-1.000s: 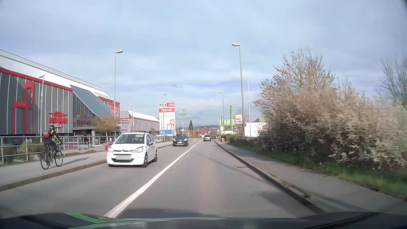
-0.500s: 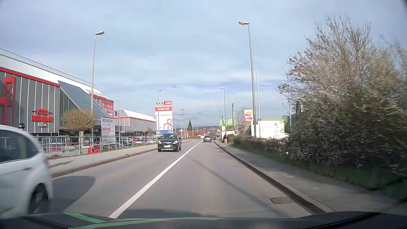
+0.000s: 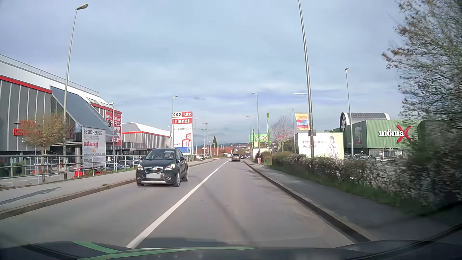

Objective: Follow the waypoints while adhering to traffic rules and regulations

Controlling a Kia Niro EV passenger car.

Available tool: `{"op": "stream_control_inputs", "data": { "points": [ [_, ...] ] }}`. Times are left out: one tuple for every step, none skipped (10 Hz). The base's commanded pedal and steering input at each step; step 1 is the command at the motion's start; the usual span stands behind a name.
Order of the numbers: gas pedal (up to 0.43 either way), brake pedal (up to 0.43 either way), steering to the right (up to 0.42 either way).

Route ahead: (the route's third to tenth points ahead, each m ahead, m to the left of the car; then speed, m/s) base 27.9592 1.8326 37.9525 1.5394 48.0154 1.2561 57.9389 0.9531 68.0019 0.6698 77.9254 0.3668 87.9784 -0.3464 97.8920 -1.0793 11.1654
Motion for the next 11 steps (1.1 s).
{"op": "stream_control_inputs", "data": {
  "points": [
    [0.039, 0.0, 0.001],
    [0.059, 0.0, 0.001],
    [0.067, 0.0, 0.001],
    [0.079, 0.0, 0.001],
    [0.098, 0.0, 0.001],
    [0.098, 0.0, 0.001],
    [0.098, 0.0, 0.001],
    [0.11, 0.0, 0.001],
    [0.11, 0.0, 0.001],
    [0.11, 0.0, 0.0],
    [0.11, 0.0, 0.0]
  ]
}}
